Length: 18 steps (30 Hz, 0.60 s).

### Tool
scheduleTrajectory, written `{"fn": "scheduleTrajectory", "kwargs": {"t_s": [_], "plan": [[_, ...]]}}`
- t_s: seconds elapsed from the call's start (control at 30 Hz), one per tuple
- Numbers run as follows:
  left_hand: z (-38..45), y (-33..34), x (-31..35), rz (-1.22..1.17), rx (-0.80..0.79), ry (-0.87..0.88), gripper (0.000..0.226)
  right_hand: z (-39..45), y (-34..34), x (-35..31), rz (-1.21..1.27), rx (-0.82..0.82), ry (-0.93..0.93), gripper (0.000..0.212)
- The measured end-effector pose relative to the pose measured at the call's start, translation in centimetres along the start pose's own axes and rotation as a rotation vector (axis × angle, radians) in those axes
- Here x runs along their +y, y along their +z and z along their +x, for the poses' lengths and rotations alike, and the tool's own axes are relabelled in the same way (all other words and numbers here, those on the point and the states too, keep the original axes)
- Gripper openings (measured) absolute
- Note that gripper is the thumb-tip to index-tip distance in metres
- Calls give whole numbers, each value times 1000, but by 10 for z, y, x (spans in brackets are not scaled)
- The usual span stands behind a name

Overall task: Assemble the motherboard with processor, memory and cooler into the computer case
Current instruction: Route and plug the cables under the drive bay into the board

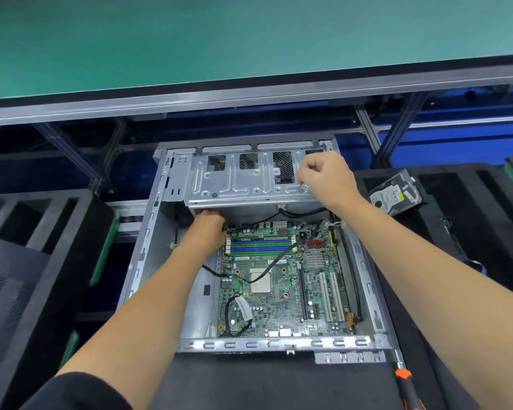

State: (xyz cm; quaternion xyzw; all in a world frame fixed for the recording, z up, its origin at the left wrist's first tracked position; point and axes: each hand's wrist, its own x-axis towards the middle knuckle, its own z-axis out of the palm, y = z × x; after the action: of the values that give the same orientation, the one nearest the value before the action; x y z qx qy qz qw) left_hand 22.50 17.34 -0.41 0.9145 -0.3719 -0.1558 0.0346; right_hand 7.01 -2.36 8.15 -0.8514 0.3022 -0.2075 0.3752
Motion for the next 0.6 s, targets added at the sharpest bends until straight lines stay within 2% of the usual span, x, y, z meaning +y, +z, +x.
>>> {"fn": "scheduleTrajectory", "kwargs": {"t_s": [0.23, 0.3, 0.37, 0.43, 0.5, 0.6], "plan": [[-4, -10, 8, 20, -88, 7, 31, -2, -2, -2, -9, -10, 9, 18], [-6, -14, 16, -4, -84, 35, 25, -2, -2, -2, -7, -9, 10, 18], [-8, -18, 34, -40, -47, 108, 19, -2, -2, -2, -1, -8, 8, 19], [-7, -16, 55, -64, -27, 243, 24, -1, -2, -2, 5, -6, 5, 19], [0, -10, 73, -48, -74, 311, 26, -1, -2, -2, 7, -4, 3, 19], [22, 2, 87, -10, -219, 166, 28, -2, -3, -3, 1, -11, 5, 18]]}}
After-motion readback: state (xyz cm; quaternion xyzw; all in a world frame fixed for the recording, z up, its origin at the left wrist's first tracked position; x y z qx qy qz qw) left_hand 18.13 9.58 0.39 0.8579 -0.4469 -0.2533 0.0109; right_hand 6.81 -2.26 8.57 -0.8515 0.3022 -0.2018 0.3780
